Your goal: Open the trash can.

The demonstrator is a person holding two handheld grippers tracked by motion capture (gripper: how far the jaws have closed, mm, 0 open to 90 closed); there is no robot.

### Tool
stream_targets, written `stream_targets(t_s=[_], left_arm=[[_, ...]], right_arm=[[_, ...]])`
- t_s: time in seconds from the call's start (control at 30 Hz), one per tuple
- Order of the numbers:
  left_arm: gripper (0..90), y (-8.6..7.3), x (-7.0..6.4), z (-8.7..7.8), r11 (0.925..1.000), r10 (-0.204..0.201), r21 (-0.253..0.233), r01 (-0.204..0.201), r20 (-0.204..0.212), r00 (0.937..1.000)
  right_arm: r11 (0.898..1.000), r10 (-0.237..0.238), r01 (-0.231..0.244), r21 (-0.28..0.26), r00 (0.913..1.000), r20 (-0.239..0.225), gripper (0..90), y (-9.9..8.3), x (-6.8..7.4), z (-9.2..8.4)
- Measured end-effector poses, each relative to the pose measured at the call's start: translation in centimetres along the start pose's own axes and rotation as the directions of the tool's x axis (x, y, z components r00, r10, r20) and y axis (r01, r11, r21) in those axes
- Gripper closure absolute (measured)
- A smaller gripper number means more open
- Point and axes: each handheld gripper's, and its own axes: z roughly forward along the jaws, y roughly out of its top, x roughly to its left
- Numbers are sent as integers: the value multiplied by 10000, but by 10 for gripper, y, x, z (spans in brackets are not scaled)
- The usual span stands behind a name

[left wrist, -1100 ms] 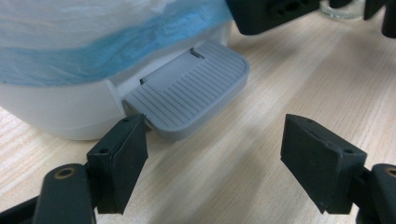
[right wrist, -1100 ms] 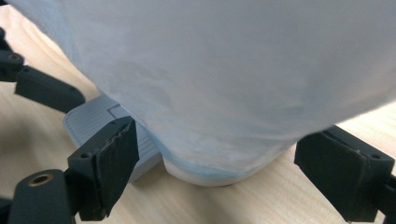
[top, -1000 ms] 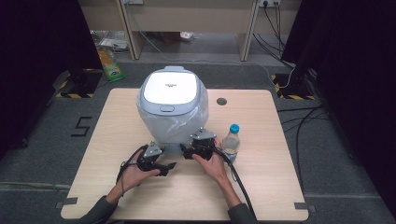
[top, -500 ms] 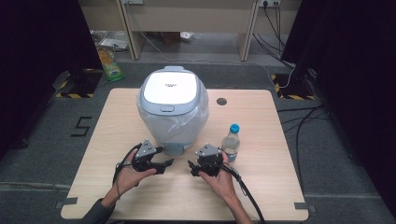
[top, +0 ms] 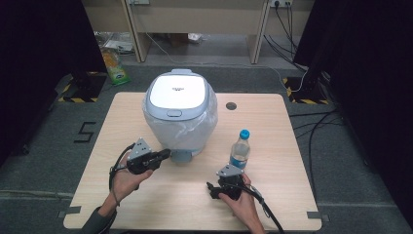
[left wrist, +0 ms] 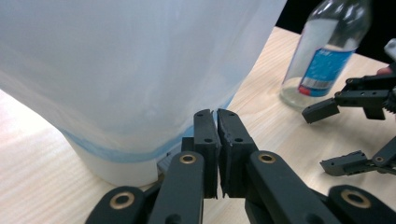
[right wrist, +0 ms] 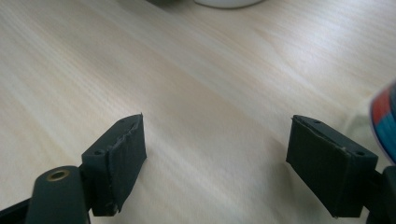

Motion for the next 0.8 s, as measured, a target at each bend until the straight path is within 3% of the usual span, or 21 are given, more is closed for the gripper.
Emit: stream_targets(t_s=[0.1, 0.2, 0.37, 0.8], left_arm=[[889, 7, 2, -10, 9999, 9, -151, -9, -13, 10000], [894, 12, 6, -16, 9991, -299, -293, 299, 18, 9996], [895, 22, 9, -23, 9992, -157, -361, 155, -52, 9999], [895, 60, 16, -48, 9916, -60, -1292, 64, 32, 10000]], right_arm=[[10000, -36, 35, 86, 9999, 103, 196, -7, -3, -9], [9997, 242, -242, 3, 9997, -78, 194, -16, -6, -16], [9987, 494, -493, 130, 9987, -92, 184, -25, -13, -25], [9990, 428, -425, 148, 9989, -172, 157, -27, -20, -27]])
